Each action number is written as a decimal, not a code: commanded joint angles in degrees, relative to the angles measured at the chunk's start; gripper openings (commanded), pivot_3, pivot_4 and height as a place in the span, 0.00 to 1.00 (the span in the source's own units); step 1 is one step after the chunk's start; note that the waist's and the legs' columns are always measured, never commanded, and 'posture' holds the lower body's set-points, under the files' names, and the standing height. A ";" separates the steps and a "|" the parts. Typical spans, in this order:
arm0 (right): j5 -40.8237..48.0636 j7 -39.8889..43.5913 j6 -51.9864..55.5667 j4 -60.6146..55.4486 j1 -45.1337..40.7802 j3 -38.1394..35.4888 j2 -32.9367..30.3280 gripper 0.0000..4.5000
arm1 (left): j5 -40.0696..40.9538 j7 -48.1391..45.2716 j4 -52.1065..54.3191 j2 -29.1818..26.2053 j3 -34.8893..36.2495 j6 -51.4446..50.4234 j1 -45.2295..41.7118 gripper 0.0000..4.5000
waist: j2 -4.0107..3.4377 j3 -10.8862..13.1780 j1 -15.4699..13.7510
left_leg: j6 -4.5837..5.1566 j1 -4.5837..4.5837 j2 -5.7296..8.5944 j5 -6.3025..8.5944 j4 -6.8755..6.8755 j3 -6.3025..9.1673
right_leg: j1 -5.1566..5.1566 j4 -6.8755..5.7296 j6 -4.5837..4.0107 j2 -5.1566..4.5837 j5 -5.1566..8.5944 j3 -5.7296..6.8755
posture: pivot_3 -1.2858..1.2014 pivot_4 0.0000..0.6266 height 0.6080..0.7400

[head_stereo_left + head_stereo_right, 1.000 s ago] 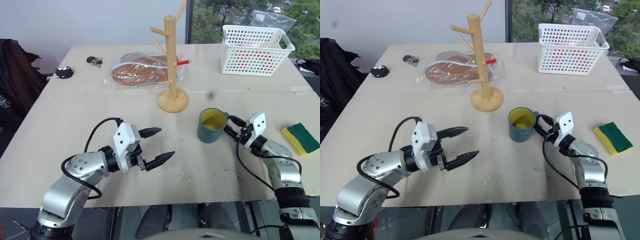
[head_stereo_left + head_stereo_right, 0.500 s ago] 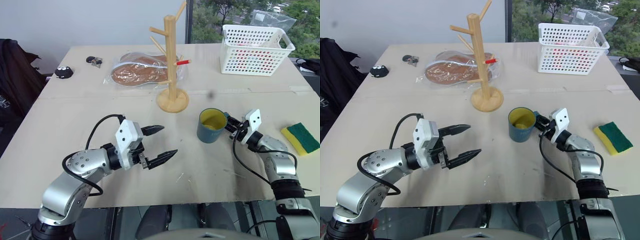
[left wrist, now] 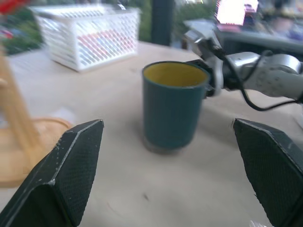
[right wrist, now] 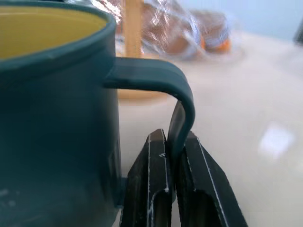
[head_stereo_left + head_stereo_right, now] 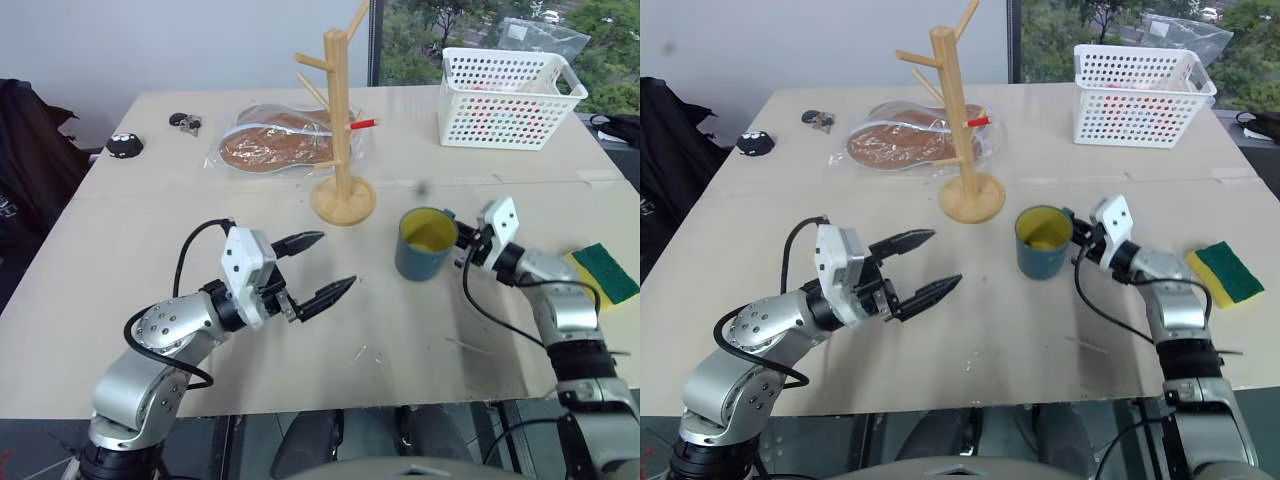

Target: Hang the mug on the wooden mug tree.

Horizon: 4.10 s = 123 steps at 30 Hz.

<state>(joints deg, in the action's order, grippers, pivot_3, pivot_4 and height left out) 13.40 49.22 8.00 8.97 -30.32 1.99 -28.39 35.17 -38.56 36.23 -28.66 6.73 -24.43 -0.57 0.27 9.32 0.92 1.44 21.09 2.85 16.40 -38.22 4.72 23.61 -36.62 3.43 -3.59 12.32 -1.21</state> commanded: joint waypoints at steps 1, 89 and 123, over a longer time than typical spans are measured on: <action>-3.37 3.34 3.46 -4.86 -8.35 3.26 -3.92 0.01 | 0.88 1.80 -0.73 2.44 3.23 4.26 -0.14 1.00 | 0.02 -0.01 -0.18 | -0.07 0.03 0.00 -0.04 0.00 0.03 | 0.01 0.01 -0.01 0.00 0.00 0.04 | 0.52 0.24 1.00; -22.35 19.90 -21.20 54.67 -62.93 8.44 4.19 0.79 | -8.12 10.37 -5.16 15.85 -3.64 23.69 -0.29 1.00 | 0.02 0.02 -0.01 | -0.12 1.04 0.07 -0.06 0.02 -0.07 | 1.14 -0.06 -0.05 -0.12 -0.07 -0.06 | 0.52 0.24 1.00; -25.03 23.02 -32.19 58.99 -63.14 10.57 4.62 0.00 | -6.59 9.70 -5.31 15.33 -4.13 23.64 -1.10 1.00 | 0.02 0.02 -0.05 | -0.12 1.03 0.06 -0.06 -0.04 -0.10 | 1.16 -0.13 -0.05 -0.13 -0.07 -0.10 | 0.52 0.24 1.00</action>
<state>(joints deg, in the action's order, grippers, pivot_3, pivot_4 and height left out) -11.77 72.82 -22.93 68.70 -90.55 12.82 -23.61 28.27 -28.61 29.51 -13.25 2.67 -1.71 -1.71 0.30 9.35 0.87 1.31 22.13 2.91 16.34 -38.26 4.62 24.77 -36.74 3.38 -3.72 12.25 -1.29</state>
